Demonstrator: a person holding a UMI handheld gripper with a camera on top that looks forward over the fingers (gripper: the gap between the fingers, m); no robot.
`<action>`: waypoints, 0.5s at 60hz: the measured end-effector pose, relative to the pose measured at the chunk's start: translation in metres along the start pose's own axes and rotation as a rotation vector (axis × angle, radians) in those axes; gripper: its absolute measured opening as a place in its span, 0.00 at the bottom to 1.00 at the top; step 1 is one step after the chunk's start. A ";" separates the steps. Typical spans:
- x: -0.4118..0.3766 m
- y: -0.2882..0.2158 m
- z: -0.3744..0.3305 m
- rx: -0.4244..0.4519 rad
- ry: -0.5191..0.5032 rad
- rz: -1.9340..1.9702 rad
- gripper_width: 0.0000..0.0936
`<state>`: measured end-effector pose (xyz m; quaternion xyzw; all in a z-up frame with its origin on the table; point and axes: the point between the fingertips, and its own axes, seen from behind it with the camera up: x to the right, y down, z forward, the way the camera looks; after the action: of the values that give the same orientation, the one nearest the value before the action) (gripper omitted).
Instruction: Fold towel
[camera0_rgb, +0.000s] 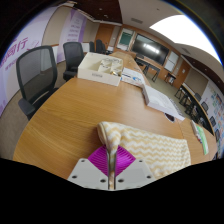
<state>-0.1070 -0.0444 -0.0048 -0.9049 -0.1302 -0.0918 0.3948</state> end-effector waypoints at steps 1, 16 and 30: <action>-0.001 0.000 -0.001 -0.002 -0.008 0.001 0.05; -0.055 -0.061 -0.077 0.034 -0.355 0.306 0.05; 0.022 -0.110 -0.102 0.133 -0.413 0.500 0.05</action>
<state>-0.1268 -0.0443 0.1451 -0.8806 0.0131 0.2021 0.4284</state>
